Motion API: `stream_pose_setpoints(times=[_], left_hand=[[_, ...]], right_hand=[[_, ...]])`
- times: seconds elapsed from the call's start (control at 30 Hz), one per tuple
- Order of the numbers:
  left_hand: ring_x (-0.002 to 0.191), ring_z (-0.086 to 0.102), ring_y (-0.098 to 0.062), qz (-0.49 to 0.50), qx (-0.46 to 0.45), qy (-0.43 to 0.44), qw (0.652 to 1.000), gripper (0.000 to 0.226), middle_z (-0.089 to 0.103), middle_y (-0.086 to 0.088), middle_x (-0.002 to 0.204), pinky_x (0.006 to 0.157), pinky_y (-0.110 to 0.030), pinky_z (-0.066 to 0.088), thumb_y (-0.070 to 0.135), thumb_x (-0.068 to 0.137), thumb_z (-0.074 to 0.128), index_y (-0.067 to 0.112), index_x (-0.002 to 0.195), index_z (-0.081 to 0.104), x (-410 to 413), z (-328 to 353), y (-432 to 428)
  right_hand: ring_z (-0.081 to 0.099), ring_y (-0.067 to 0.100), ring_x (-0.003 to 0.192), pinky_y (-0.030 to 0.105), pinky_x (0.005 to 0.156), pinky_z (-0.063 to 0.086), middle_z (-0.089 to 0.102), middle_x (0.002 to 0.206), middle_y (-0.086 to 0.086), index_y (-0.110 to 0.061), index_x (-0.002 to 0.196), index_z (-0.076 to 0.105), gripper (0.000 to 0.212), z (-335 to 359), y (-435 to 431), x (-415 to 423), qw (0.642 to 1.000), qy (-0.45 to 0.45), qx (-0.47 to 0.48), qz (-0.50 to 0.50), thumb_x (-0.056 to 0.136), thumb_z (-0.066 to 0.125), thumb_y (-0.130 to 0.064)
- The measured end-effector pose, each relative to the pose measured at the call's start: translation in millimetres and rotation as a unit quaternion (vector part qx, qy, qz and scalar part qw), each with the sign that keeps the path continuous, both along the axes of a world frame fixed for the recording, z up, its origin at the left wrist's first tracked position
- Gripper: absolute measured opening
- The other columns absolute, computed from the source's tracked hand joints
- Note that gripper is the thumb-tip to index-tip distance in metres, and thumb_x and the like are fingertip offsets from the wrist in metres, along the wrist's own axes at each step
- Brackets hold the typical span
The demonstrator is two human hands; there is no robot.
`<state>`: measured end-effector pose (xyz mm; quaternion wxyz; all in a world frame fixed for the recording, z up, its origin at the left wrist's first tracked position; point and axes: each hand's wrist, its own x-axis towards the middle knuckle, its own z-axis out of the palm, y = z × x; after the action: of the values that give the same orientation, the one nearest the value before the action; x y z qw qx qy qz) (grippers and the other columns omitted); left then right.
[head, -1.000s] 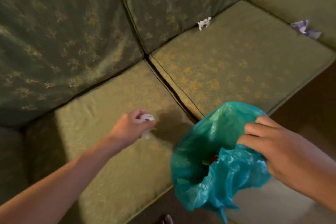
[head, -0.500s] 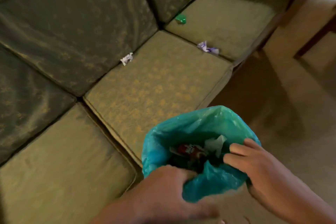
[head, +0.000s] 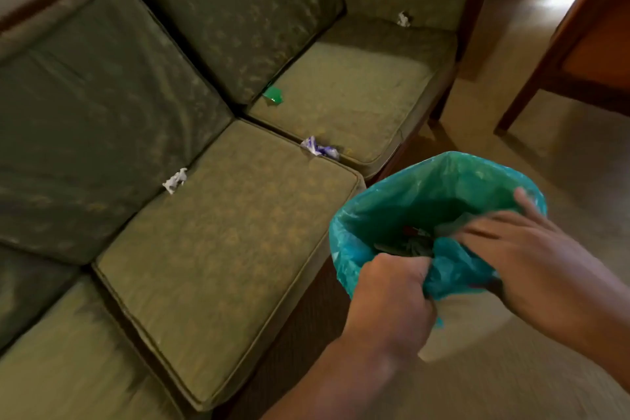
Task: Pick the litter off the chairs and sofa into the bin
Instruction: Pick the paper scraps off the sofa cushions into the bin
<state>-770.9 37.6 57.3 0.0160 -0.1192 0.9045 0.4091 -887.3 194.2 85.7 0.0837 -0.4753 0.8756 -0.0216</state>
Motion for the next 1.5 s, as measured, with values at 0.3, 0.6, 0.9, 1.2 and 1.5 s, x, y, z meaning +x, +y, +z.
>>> stream_pose_setpoints(times=[0.3, 0.6, 0.9, 1.2, 1.5], left_hand=[[0.085, 0.069, -0.001, 0.002, 0.187, -0.040, 0.982, 0.033, 0.075, 0.008, 0.105, 0.077, -0.020, 0.058, 0.013, 0.089, 0.067, 0.026, 0.119, 0.069, -75, -11, -74], [0.053, 0.063, -0.019, 0.411, 0.200, -0.181, 0.871, 0.024, 0.069, -0.010, 0.077, 0.044, -0.024, 0.050, 0.036, 0.085, 0.070, 0.013, 0.077, 0.063, -224, -125, -242], [0.037, 0.061, -0.004, 0.380, 0.011, -0.251, 0.890, 0.026, 0.070, -0.004, 0.062, 0.034, -0.018, 0.042, 0.029, 0.090, 0.053, 0.007, 0.085, 0.066, -248, -183, -265], [0.053, 0.049, -0.015, 0.400, 0.032, 0.068, 0.913, 0.026, 0.049, -0.008, 0.061, 0.049, -0.031, 0.044, 0.019, 0.089, 0.060, 0.002, 0.075, 0.046, -237, -88, -227], [0.097, 0.066, -0.012, -0.034, -0.019, -0.150, 0.988, 0.056, 0.071, 0.005, 0.110, 0.088, -0.035, 0.055, 0.023, 0.076, 0.080, 0.032, 0.128, 0.060, -261, -79, -143]], right_hand=[[0.058, 0.004, 0.089, 0.043, 0.083, 0.047, 0.067, 0.092, -0.025, -0.039, 0.096, 0.070, 0.042, -42, -27, -76, 0.998, -0.009, -0.054, 0.007, 0.063, 0.081, -0.015], [0.055, 0.016, 0.078, 0.048, 0.076, 0.047, 0.065, 0.077, -0.013, -0.032, 0.086, 0.068, 0.033, -74, -107, -182, 0.990, 0.053, -0.111, 0.063, 0.063, 0.071, -0.009], [0.042, 0.012, 0.080, 0.037, 0.080, 0.032, 0.062, 0.076, -0.009, -0.034, 0.094, 0.047, 0.018, -110, -117, -218, 0.985, 0.004, -0.162, 0.061, 0.078, 0.040, -0.027], [0.055, 0.017, 0.074, 0.044, 0.075, 0.048, 0.061, 0.077, -0.016, -0.032, 0.084, 0.070, 0.026, -94, -112, -221, 0.993, -0.011, -0.061, 0.101, 0.069, 0.060, -0.013], [0.057, 0.015, 0.076, 0.043, 0.074, 0.049, 0.066, 0.083, -0.016, -0.035, 0.087, 0.069, 0.030, -78, -110, -221, 0.989, -0.014, -0.051, 0.136, 0.064, 0.063, -0.017]])
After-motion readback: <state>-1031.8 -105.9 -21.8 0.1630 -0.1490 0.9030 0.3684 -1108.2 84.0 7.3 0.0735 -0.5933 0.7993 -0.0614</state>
